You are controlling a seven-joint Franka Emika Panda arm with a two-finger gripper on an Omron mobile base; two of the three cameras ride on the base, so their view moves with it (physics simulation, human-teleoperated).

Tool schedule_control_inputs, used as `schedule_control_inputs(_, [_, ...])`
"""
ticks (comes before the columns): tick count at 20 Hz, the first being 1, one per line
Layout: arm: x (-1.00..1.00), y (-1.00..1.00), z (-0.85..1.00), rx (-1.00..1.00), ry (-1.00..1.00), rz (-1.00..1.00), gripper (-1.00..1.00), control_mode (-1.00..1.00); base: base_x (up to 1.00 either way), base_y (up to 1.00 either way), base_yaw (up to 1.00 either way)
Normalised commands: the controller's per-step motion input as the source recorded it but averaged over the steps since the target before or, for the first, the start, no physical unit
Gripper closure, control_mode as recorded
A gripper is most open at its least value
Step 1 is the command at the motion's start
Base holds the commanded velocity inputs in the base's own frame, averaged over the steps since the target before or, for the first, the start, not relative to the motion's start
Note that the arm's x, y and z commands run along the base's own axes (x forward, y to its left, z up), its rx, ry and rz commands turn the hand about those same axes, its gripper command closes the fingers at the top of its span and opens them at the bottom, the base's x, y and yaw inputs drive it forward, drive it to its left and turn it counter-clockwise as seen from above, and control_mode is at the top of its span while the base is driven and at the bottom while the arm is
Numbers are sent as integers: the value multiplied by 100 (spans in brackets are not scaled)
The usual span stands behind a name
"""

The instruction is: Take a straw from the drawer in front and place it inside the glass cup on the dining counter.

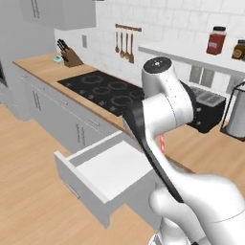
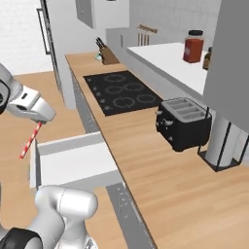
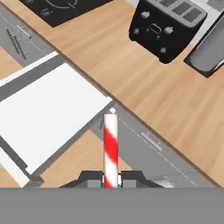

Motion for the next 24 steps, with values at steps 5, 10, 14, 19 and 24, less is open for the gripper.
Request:
schedule_control_inputs(5, [0, 0, 0, 0, 0, 0, 100, 100, -88, 82, 34])
schedule_control_inputs(10, [0, 0, 0, 0, 0, 0, 100, 100, -46, 97, 62])
schedule_control_inputs(14, [0, 0, 0, 0, 0, 0, 100, 100, -39, 81, 62])
schedule_control_inputs(19, [0, 0, 0, 0, 0, 0, 100, 100, -92, 46, 38])
schedule_control_inputs(24, [0, 0, 0, 0, 0, 0, 100, 100, -100, 21, 17])
